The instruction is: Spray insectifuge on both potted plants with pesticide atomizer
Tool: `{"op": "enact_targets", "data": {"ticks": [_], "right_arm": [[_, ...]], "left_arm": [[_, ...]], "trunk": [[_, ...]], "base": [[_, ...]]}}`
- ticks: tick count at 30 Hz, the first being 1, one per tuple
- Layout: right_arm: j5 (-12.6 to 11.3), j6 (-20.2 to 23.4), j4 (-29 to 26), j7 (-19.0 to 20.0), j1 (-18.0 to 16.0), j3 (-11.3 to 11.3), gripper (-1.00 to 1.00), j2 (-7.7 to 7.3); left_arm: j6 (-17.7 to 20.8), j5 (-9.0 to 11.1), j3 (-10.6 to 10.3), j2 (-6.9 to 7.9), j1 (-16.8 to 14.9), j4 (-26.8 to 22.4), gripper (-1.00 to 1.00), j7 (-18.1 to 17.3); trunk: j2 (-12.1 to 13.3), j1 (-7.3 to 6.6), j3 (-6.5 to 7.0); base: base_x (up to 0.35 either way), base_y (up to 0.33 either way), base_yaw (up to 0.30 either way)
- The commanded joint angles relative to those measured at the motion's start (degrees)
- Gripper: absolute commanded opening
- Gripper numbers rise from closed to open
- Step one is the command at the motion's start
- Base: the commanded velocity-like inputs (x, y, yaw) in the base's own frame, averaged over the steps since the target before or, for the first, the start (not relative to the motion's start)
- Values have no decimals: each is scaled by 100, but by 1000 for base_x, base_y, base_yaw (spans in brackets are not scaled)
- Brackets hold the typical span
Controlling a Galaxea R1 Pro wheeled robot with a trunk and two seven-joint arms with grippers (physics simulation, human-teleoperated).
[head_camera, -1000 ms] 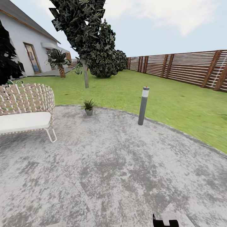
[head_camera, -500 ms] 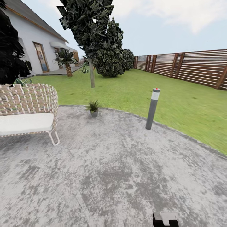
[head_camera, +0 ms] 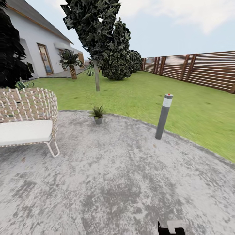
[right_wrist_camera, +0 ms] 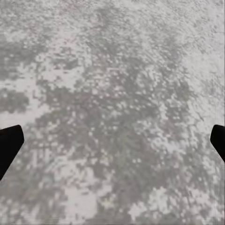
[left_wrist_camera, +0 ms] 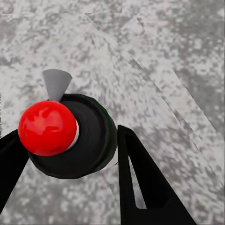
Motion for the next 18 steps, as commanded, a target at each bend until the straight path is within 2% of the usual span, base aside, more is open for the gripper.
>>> {"op": "enact_targets", "data": {"ticks": [1, 7, 18], "right_arm": [[61, -13, 7, -34, -4, -29, 100, 0], [61, -14, 7, -34, -2, -29, 100, -2], [60, -16, 7, -38, -2, -29, 100, -3]], "left_arm": [[-21, -62, 34, 1, -5, 9, -100, 26], [-21, -53, 36, 5, -5, 9, -100, 26], [-21, -53, 36, 5, -5, 9, -100, 26]], "trunk": [[-2, 2, -5], [-2, 2, -5], [-2, 2, -5]], "base": [[337, 0, 234], [337, 0, 231], [337, 0, 15]]}}
